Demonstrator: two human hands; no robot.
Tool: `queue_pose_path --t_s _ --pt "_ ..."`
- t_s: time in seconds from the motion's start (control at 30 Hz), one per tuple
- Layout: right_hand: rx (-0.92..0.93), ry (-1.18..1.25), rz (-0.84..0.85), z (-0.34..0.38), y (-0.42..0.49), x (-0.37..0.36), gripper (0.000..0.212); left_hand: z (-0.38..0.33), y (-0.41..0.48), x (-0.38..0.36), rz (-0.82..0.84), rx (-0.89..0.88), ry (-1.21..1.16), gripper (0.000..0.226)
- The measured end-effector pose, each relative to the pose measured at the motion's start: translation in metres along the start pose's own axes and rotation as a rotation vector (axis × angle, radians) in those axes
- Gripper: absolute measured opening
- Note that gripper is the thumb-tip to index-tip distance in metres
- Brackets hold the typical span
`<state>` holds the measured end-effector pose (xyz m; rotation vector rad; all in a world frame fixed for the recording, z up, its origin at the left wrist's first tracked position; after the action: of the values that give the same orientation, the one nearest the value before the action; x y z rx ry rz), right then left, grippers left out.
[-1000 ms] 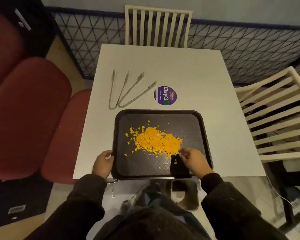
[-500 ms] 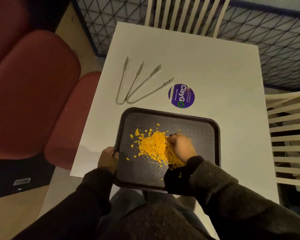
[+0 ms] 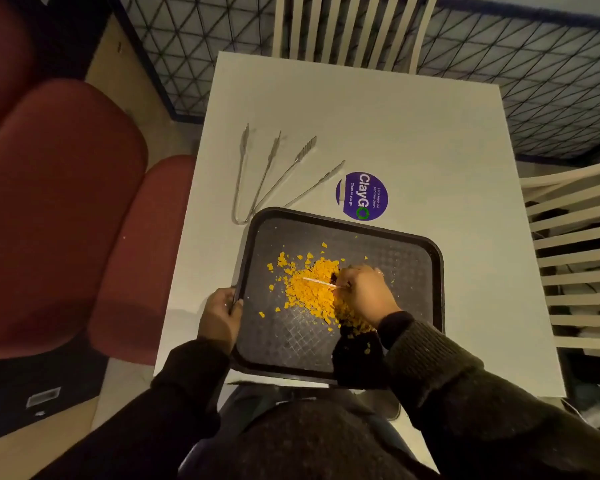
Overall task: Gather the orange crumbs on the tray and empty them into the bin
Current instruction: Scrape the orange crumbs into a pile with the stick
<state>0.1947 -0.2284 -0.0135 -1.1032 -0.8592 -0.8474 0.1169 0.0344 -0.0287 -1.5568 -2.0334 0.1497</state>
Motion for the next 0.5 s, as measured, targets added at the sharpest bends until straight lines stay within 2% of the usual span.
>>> queue_pose_path --t_s 0.07,0.13,0.27,0.33,0.4,0.5 --pt "-0.059 0.034 0.038 -0.004 -0.002 0.003 0.013 0.001 0.005 0.0 0.011 0.056 -0.045 0.017" --pt "-0.035 0.015 0.062 -0.003 -0.006 0.007 0.015 0.0 0.009 -0.001 0.035 0.124 -0.052 0.019" --pt "-0.013 0.021 -0.044 -0.008 -0.022 0.015 0.018 0.003 0.011 -0.005 0.089 0.195 0.017 0.024" --pt "-0.027 0.044 -0.007 -0.014 -0.026 0.008 0.021 0.004 0.012 -0.005 0.094 0.211 0.031 0.025" --pt "-0.072 0.077 0.053 -0.02 -0.031 -0.002 0.021 0.004 0.012 -0.004 0.089 0.218 0.045 0.026" --pt "-0.196 0.226 0.035 -0.03 -0.039 -0.008 0.02 -0.001 0.01 -0.004 0.098 0.204 0.029 0.025"
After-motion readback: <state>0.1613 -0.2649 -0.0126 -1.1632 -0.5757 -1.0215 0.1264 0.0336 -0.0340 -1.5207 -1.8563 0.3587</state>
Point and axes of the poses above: each hand's wrist, its own y-axis towards the middle knuckle, its own x-axis out of the back of the hand, z = x × y, the point moved 6 cm from there along y, towards the middle knuckle, and after that the axes turned 13 degrees about -y, right-handed, at the moved point
